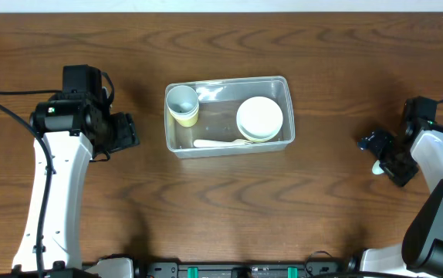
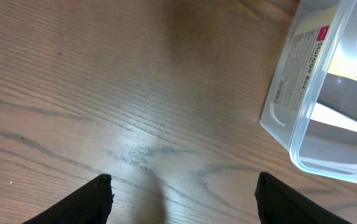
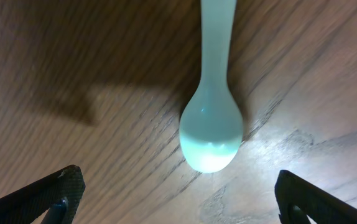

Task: Pack container
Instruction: 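Move the right gripper back over the pale green spoon, then lower the right gripper and grasp the pale green spoon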

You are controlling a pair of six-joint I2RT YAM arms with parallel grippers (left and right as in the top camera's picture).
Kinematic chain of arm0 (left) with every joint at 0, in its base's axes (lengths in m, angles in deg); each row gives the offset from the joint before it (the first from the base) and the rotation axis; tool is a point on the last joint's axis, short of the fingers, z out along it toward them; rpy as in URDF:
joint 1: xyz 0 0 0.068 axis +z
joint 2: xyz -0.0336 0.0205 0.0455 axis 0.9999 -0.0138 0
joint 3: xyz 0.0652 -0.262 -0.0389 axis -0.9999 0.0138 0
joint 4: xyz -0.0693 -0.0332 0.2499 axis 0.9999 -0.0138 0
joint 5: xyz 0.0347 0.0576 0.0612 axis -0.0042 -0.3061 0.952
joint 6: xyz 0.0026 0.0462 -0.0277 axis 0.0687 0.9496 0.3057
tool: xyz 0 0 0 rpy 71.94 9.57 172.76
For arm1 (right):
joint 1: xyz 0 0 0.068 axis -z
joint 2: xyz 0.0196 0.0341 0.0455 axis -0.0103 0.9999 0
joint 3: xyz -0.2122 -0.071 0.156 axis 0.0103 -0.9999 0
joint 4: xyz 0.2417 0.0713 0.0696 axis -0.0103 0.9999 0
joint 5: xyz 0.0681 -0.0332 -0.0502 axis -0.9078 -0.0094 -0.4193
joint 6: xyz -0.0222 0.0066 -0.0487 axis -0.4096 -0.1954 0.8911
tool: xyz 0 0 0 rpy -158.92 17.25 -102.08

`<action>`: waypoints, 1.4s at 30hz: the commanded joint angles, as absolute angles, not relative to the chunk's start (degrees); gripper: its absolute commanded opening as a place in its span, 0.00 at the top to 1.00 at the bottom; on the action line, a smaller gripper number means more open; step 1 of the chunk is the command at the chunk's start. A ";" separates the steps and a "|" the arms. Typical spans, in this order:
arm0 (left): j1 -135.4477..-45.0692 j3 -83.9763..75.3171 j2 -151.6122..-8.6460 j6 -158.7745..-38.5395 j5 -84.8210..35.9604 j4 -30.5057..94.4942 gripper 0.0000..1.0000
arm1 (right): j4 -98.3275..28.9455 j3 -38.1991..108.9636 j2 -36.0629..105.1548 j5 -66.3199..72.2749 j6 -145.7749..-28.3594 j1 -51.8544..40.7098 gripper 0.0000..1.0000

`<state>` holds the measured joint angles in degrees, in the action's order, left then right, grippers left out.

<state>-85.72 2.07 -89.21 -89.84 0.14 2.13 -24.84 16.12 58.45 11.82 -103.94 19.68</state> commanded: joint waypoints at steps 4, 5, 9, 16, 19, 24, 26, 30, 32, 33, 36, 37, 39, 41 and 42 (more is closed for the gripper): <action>-85.74 2.16 -88.42 -90.38 0.14 2.00 0.26 | -25.68 15.70 58.62 14.88 -105.51 20.89 0.01; -85.74 2.16 -88.42 -90.38 0.14 2.00 0.26 | -25.83 15.68 58.69 15.34 -105.51 20.89 0.01; -85.74 2.16 -88.42 -90.38 0.16 2.00 0.26 | -26.64 15.68 60.02 16.93 -105.49 20.89 0.01; -85.74 2.16 -88.42 -90.38 0.14 1.93 0.26 | -28.54 15.70 64.54 16.78 -105.49 20.89 0.01; -85.74 2.16 -88.42 -90.38 0.14 1.95 0.26 | -28.84 15.68 66.16 16.61 -105.49 20.89 0.01; -85.74 2.16 -88.42 -90.38 0.14 1.97 0.26 | -28.87 15.68 67.04 16.61 -105.45 20.89 0.01; -85.74 2.16 -88.42 -90.38 0.16 1.97 0.26 | -28.73 15.68 67.04 16.58 -105.47 20.89 0.02; -85.74 2.16 -88.42 -90.38 0.14 1.97 0.26 | -28.23 15.68 67.04 16.58 -105.45 20.89 0.09; -85.74 2.16 -88.42 -90.38 0.16 1.97 0.26 | -27.99 15.68 67.04 16.61 -105.45 20.89 0.15; -85.74 2.16 -88.42 -90.38 0.14 1.97 0.26 | -27.93 15.68 67.04 16.61 -105.45 20.89 0.18; -85.74 2.16 -88.42 -90.38 0.14 1.97 0.26 | -27.84 15.68 67.04 16.58 -105.45 20.89 0.27; -85.74 2.16 -88.42 -90.38 0.14 1.97 0.26 | -27.84 15.68 67.04 16.58 -105.45 20.89 0.29; -85.74 2.16 -88.42 -90.38 0.16 1.97 0.26 | -27.82 15.68 67.04 16.58 -105.45 20.89 0.33; -85.74 2.16 -88.42 -90.38 0.16 1.97 0.26 | -27.84 15.68 67.04 16.61 -105.45 20.89 0.36; -85.74 2.16 -88.42 -90.38 0.16 1.97 0.26 | -27.84 15.68 67.04 16.61 -105.47 20.89 0.39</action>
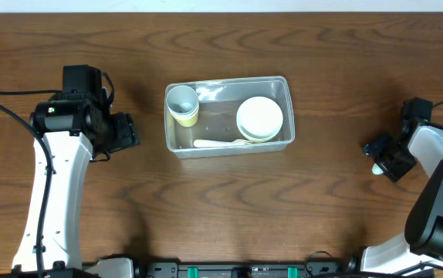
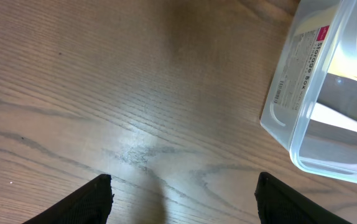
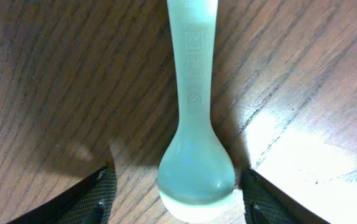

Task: Pack container
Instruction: 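Lower the right gripper and grasp the pale green spoon, then carry the green spoon with the right gripper into the container and release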

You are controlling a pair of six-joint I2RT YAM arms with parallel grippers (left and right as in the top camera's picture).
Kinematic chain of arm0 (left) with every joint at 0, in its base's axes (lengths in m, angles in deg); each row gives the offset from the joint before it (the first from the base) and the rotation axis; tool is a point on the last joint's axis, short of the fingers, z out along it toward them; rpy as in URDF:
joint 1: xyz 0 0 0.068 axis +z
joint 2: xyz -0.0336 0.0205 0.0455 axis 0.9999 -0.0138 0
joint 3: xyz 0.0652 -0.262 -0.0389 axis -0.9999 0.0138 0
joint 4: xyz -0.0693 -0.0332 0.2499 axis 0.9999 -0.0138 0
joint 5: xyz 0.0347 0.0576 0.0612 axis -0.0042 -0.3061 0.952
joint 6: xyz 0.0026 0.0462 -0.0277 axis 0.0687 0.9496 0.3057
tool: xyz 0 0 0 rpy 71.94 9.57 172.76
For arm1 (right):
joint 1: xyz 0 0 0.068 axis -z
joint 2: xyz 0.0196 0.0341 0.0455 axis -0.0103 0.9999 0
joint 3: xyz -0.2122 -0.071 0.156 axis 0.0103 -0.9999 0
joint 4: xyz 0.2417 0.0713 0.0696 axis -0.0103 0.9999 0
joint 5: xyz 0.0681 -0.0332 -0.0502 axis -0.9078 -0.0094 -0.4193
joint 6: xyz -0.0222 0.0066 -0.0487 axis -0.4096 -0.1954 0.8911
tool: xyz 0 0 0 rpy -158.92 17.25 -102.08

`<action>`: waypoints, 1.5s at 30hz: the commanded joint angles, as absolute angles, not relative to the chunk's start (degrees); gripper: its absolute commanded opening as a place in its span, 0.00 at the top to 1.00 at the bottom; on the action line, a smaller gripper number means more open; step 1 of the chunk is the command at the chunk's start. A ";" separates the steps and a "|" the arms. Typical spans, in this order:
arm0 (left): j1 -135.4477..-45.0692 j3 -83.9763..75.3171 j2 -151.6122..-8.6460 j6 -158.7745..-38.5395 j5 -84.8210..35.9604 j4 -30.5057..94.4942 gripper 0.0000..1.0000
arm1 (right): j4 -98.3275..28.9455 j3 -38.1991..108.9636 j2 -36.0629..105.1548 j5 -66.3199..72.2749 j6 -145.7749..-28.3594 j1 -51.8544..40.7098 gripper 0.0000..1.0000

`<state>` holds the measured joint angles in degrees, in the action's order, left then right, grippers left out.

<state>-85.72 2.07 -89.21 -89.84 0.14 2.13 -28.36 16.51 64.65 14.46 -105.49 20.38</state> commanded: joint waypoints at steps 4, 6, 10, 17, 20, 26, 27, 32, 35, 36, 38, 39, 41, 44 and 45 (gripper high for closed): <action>-85.74 2.16 -88.42 -90.38 0.14 1.97 0.25 | -27.84 15.68 67.04 16.61 -105.47 20.89 0.46; -85.74 2.16 -88.42 -90.38 0.14 1.97 0.26 | -27.84 15.68 67.04 16.58 -105.47 20.89 0.51; -85.74 2.16 -88.42 -90.38 0.16 1.97 0.26 | -27.84 15.68 67.04 16.58 -105.47 20.89 0.53; -85.74 2.16 -88.42 -90.38 0.14 1.97 0.26 | -27.84 15.68 67.04 16.61 -105.47 20.89 0.60; -85.74 2.16 -88.42 -90.38 0.16 1.97 0.26 | -27.84 15.68 67.04 16.61 -105.47 20.89 0.62; -85.74 2.16 -88.42 -90.38 0.16 1.95 0.26 | -27.84 15.68 67.04 16.61 -105.47 20.89 0.70; -85.74 2.16 -88.42 -90.38 0.16 1.95 0.26 | -27.84 15.68 67.04 16.58 -105.47 20.89 0.74; -85.74 2.16 -88.42 -90.38 0.14 1.95 0.26 | -27.86 15.72 66.75 15.21 -105.21 20.84 0.99; -85.74 2.16 -88.42 -90.38 0.14 1.95 0.26 | -27.86 16.25 65.51 15.14 -104.84 20.30 0.99; -85.74 2.16 -88.42 -90.38 0.16 1.97 0.26 | -27.77 16.75 64.83 14.94 -104.09 19.92 0.99; -85.74 2.16 -88.42 -90.38 0.16 1.97 0.26 | -27.03 18.52 62.69 14.62 -101.93 18.68 0.99; -85.74 2.16 -88.42 -90.38 0.14 1.97 0.26 | -26.24 19.92 61.24 14.64 -100.29 17.69 0.99; -85.74 2.16 -88.42 -90.38 0.16 2.00 0.26 | -24.19 23.59 58.12 14.66 -96.51 15.14 0.99; -85.74 2.16 -88.42 -90.38 0.14 2.02 0.26 | -20.80 30.56 54.21 13.15 -87.53 9.87 0.99; -85.74 2.16 -88.42 -90.38 0.14 2.02 0.26 | -19.60 32.90 53.38 12.52 -84.38 7.90 0.99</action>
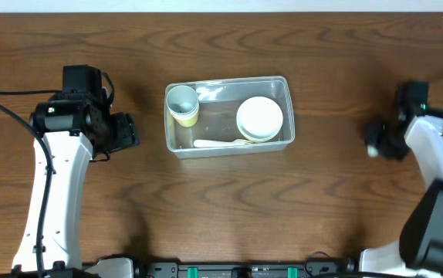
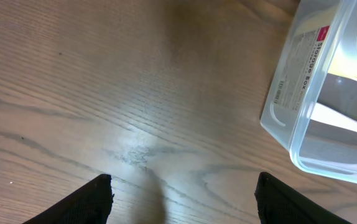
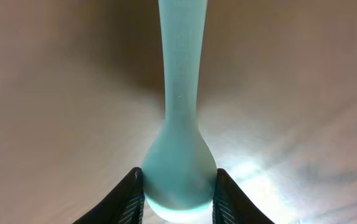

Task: Pack container
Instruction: 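Carry the green spoon with the right gripper into the container and release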

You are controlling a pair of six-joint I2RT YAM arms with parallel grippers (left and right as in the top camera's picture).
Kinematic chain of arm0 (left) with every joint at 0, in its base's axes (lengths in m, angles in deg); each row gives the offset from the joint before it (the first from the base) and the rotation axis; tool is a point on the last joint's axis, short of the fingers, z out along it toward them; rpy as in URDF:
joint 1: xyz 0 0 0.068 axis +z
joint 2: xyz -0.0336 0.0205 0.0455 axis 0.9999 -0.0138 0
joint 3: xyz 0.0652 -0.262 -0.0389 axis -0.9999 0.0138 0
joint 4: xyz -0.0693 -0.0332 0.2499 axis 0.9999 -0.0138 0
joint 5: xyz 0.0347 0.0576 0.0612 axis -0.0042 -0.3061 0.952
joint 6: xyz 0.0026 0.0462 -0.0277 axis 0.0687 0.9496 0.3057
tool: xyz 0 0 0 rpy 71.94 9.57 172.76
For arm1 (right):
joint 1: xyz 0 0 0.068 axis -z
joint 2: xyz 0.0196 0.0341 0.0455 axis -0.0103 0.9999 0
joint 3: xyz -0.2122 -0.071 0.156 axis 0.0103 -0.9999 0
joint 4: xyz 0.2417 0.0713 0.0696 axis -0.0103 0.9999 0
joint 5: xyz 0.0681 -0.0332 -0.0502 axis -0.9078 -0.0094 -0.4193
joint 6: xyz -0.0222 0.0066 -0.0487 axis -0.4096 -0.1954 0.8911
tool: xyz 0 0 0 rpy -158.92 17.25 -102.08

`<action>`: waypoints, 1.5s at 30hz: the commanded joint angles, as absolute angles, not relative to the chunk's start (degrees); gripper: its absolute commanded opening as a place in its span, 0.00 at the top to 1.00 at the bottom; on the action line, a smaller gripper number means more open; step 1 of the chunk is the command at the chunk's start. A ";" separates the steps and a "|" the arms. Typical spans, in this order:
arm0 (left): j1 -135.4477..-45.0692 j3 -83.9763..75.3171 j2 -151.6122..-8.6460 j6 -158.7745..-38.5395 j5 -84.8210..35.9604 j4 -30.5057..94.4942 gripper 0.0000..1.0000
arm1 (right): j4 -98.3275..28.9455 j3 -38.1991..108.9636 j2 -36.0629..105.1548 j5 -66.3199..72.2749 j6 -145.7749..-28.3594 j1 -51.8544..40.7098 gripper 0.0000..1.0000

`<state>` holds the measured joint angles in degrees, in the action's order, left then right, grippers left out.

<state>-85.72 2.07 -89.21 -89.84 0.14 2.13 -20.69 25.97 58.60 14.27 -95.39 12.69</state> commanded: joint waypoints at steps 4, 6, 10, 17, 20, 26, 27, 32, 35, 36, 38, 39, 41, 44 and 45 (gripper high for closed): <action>-85.74 2.16 -88.42 -90.38 0.16 2.02 0.26 | -14.55 42.76 51.74 12.26 -71.94 -2.59 0.99; -85.74 2.16 -88.42 -90.38 0.16 2.02 0.26 | -13.83 45.88 51.74 12.28 -65.17 -8.21 0.99; -85.74 2.16 -88.42 -90.38 0.14 2.00 0.26 | -15.40 46.85 51.89 12.28 -49.17 -19.59 0.99; -85.74 2.16 -88.42 -90.38 0.14 1.97 0.25 | -15.18 46.72 55.06 12.28 -30.79 -32.82 0.99; -85.74 2.16 -88.42 -90.38 0.14 1.95 0.25 | -15.14 46.67 57.22 12.26 -27.75 -35.51 0.99; -85.74 2.16 -88.42 -90.38 0.14 2.00 0.26 | -14.48 46.56 63.30 12.02 -26.81 -36.60 0.99; -85.74 2.16 -88.42 -90.38 0.14 2.00 0.26 | -14.35 46.56 64.28 12.02 -26.81 -36.60 0.99; -85.74 2.16 -88.42 -90.38 0.14 1.97 0.26 | -13.98 46.56 68.50 12.06 -27.11 -36.55 0.95; -85.74 2.16 -88.42 -90.38 0.14 2.00 0.26 | -13.76 46.56 69.92 12.06 -27.46 -36.55 0.72; -85.74 2.16 -88.42 -90.38 0.14 2.00 0.25 | -13.74 46.56 70.16 12.04 -27.46 -36.55 0.70; -85.74 2.16 -88.42 -90.38 0.14 2.00 0.26 | -13.74 46.56 70.25 12.06 -27.46 -36.55 0.68; -85.74 2.16 -88.42 -90.38 0.14 2.02 0.26 | -13.74 46.56 70.25 12.06 -27.46 -36.55 0.66; -85.74 2.16 -88.42 -90.38 0.14 2.02 0.25 | -13.70 46.56 70.25 12.04 -27.49 -36.55 0.48; -85.74 2.16 -88.42 -90.38 0.14 2.02 0.26 | -12.60 46.56 70.25 12.04 -28.95 -36.55 0.22; -85.74 2.16 -88.42 -90.38 0.14 2.02 0.26 | -12.39 46.56 70.25 12.06 -29.67 -36.55 0.16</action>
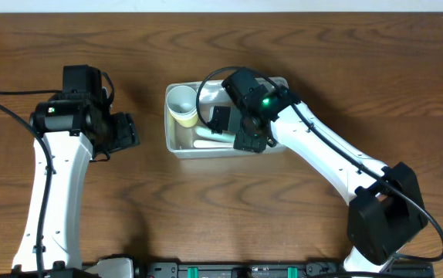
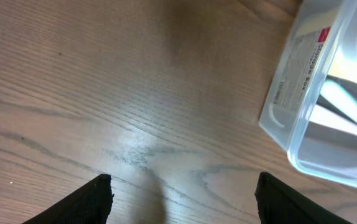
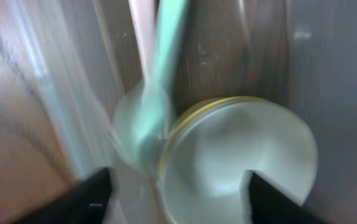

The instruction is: Pack container

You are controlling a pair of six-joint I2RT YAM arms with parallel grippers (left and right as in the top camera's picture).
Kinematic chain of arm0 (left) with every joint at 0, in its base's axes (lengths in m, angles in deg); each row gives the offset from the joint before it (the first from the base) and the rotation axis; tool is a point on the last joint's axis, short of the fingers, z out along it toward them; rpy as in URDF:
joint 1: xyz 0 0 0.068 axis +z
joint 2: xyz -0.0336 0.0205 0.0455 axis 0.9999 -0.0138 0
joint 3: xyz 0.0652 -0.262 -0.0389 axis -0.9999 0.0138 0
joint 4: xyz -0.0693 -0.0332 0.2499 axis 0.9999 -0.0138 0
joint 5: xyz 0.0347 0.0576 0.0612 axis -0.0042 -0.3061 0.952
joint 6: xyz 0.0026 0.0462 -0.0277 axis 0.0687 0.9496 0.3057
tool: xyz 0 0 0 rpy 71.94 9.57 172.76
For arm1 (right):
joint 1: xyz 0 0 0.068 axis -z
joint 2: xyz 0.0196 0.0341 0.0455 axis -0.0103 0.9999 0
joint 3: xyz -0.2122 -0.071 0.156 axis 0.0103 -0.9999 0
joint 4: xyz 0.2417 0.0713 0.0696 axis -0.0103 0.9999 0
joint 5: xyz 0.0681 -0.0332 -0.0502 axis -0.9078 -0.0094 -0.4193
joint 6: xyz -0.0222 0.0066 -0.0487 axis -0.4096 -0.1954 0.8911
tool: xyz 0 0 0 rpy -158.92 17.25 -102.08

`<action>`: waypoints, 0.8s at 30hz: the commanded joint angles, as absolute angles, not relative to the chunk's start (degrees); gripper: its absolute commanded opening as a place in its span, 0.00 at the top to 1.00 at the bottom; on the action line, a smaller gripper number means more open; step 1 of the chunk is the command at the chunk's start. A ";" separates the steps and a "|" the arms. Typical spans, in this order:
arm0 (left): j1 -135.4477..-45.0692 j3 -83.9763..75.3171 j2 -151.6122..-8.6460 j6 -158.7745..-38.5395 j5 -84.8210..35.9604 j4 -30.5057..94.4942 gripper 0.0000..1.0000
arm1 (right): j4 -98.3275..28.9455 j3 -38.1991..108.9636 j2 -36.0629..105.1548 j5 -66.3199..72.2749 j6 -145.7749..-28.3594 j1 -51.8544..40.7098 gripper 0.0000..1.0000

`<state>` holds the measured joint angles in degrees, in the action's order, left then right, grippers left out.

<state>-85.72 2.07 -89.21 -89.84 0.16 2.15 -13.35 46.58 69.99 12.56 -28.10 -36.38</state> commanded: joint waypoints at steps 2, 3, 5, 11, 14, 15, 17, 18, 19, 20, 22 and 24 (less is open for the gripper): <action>-85.74 2.16 -88.42 -90.38 0.14 2.02 0.26 | -12.17 46.56 70.25 12.08 -29.82 -36.55 0.12; -85.74 2.16 -88.42 -90.38 0.14 2.02 0.26 | -12.32 46.56 70.25 12.08 -29.85 -36.55 0.14; -85.74 2.16 -88.42 -90.38 0.14 2.02 0.26 | -13.52 46.58 70.23 12.08 -31.29 -36.55 0.22; -85.74 2.16 -88.42 -90.36 0.16 2.13 0.25 | -19.27 46.58 67.78 14.97 -48.49 -35.83 0.22; -85.77 2.14 -88.42 -89.79 0.14 2.45 0.26 | -22.48 46.58 64.02 19.18 -61.19 -33.19 0.20; -85.74 2.16 -88.42 -89.07 0.14 2.45 0.26 | -22.86 46.58 62.99 19.38 -64.20 -32.03 0.18; -85.74 2.16 -88.42 -88.57 0.16 2.45 0.26 | -22.75 46.58 61.24 19.38 -70.70 -28.99 0.20; -85.74 2.14 -88.42 -88.57 0.16 2.45 0.25 | -22.16 46.58 60.76 19.38 -73.73 -27.24 0.27; -85.74 2.14 -88.42 -88.59 0.16 2.48 0.26 | -21.43 46.58 60.61 19.38 -76.53 -25.69 0.34; -85.74 2.16 -88.42 -88.59 0.16 2.48 0.26 | -20.41 46.58 60.63 19.38 -79.37 -23.92 0.44; -85.74 2.14 -88.42 -88.59 0.16 2.48 0.26 | -18.11 46.45 61.27 19.18 -83.31 -20.77 0.69; -85.74 2.16 -88.42 -88.59 0.16 2.48 0.26 | -15.53 46.43 62.27 17.48 -85.14 -18.09 0.99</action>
<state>-85.72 2.07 -89.21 -89.40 0.16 2.54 -17.61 46.63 60.76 18.35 -74.48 -21.25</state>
